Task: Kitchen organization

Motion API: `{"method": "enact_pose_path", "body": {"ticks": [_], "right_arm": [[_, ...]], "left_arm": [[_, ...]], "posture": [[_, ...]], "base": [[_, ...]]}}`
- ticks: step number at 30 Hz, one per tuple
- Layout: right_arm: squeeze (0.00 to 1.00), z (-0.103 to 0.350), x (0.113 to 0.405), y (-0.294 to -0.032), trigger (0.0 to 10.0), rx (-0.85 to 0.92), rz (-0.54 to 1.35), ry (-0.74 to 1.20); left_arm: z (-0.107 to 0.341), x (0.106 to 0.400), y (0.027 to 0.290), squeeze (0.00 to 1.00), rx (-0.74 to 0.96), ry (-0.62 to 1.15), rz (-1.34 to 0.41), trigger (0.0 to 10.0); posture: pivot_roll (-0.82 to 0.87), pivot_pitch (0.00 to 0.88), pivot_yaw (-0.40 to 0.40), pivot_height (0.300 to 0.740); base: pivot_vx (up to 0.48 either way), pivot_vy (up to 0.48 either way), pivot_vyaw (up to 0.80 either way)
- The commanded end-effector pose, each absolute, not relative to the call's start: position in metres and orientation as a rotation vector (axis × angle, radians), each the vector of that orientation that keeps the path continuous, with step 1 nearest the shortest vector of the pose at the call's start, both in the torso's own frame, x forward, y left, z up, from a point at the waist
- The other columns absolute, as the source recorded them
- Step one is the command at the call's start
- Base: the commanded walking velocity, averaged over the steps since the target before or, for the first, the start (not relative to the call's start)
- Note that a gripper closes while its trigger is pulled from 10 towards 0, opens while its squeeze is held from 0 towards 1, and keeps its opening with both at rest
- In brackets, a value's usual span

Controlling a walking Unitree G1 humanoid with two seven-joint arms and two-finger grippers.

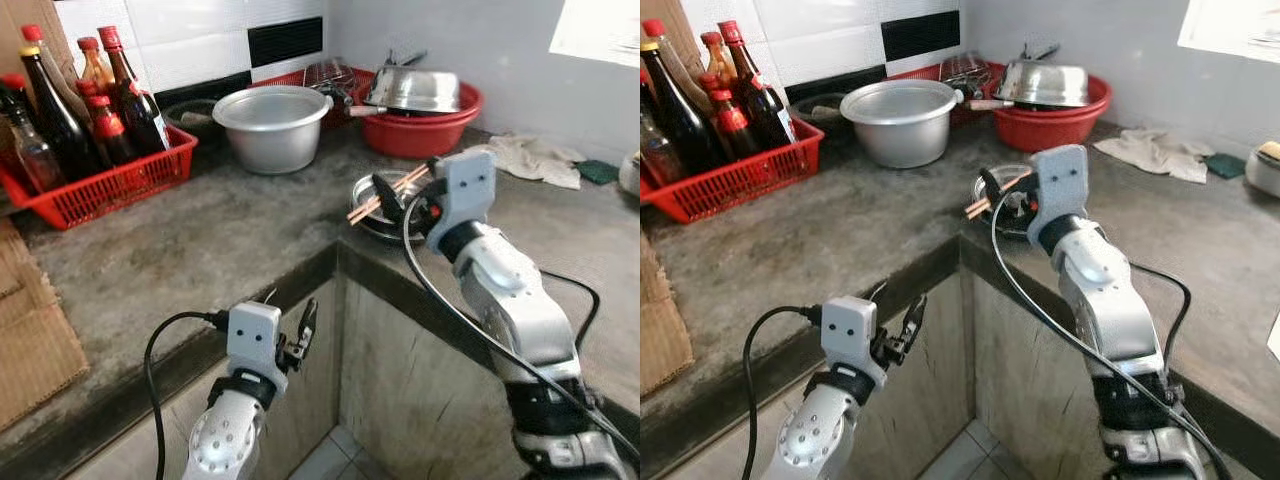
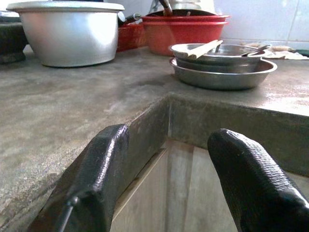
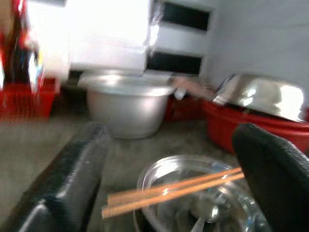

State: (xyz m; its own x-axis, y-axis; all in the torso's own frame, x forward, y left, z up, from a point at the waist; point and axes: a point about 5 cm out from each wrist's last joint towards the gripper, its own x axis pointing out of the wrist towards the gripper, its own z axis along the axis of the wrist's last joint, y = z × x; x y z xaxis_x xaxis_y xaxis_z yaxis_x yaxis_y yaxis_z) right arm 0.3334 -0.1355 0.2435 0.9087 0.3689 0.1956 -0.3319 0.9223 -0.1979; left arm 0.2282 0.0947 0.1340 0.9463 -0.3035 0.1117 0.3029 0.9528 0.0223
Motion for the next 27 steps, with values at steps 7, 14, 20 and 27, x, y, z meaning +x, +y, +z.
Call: {"method": "enact_pose_path", "body": {"ticks": [7, 14, 20, 27], "right_arm": [[0.00, 0.260, 0.360, -0.152, 10.0, -0.507, 0.370, -0.236], [0.00, 0.268, 0.372, -0.167, 10.0, -0.661, 0.377, -0.211], [0.00, 0.273, 0.379, -0.179, 10.0, -0.622, 0.360, -0.205], [0.00, 0.277, 0.371, -0.186, 10.0, -0.197, 0.453, -0.290]], "left_arm": [[0.133, 0.225, 0.094, 0.00, -0.005, -0.108, -0.303, 10.0], [0.133, 0.225, 0.093, 0.00, -0.009, -0.109, -0.300, 10.0], [0.134, 0.224, 0.092, 0.00, -0.013, -0.111, -0.297, 10.0], [0.134, 0.224, 0.094, 0.00, -0.012, -0.110, -0.289, 10.0]], "posture": [[0.09, 0.065, -0.037, 0.740], [0.09, 0.067, -0.041, 0.740], [0.10, 0.071, -0.047, 0.740], [0.10, 0.071, -0.044, 0.740]], "base": [[0.000, 0.000, 0.00], [0.000, 0.000, 0.00], [0.000, 0.000, 0.00], [0.000, 0.000, 0.00]]}}
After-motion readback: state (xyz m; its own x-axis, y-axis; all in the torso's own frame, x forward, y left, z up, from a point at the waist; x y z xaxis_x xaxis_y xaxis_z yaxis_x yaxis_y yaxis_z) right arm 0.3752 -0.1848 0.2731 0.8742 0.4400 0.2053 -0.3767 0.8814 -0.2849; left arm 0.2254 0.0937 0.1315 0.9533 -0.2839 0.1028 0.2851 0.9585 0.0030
